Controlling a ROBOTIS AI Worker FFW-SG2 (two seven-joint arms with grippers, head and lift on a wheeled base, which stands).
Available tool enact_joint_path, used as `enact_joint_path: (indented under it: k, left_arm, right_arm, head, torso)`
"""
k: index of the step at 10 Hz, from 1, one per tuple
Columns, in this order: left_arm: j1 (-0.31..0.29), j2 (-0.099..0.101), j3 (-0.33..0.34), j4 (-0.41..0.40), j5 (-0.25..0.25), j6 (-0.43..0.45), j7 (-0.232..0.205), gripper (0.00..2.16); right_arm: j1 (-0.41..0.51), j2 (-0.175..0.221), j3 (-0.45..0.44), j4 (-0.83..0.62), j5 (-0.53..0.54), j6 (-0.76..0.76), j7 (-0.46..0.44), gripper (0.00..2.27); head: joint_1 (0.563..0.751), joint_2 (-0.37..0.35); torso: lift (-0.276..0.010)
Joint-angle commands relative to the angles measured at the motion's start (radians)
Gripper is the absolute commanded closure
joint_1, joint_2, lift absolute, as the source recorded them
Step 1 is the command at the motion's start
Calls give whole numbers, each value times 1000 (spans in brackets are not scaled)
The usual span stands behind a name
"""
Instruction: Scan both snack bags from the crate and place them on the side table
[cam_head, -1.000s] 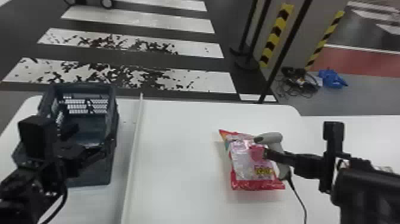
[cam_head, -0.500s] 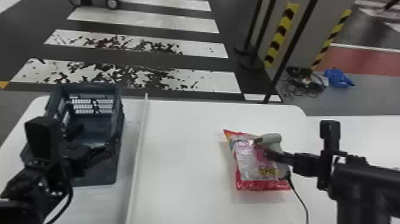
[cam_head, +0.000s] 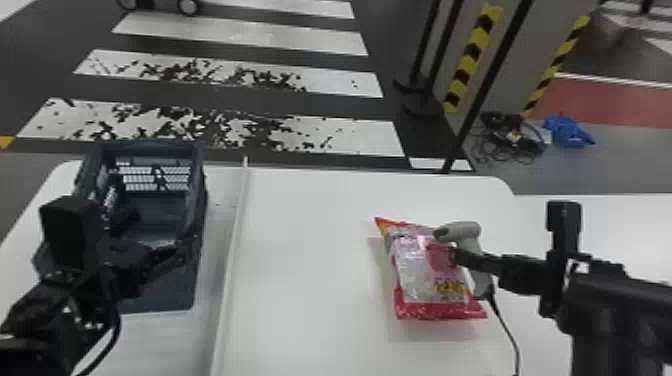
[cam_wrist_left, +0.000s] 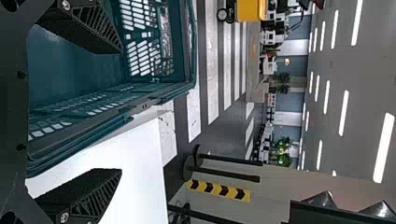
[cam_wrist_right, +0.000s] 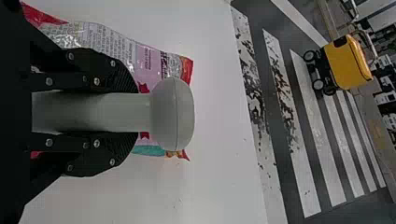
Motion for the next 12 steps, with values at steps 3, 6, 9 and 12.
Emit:
enact_joint_path:
  k: [3, 6, 9, 12]
  left_arm:
    - [-9, -5, -4, 6, 2, -3, 2, 87]
    - [-12, -8, -9, 11, 2, -3, -2, 87]
    - [-12, -8, -9, 15, 2, -3, -2, 87]
    - [-12, -6, -9, 18, 2, -3, -3, 87]
  right_arm:
    - [-24, 0, -121, 21, 3, -72, -26, 2236]
    - [-36, -49, -211, 161, 17, -219, -75, 2233]
    - [-47, -95, -262, 307, 14, -312, -110, 2233]
    - [-56, -109, -283, 359, 2, -333, -123, 2233]
  head:
    - [695, -225]
    - [695, -283]
    - [695, -350]
    - [695, -350]
  torso:
    - [-98]
    - [-98]
    - [-98]
    - [-98]
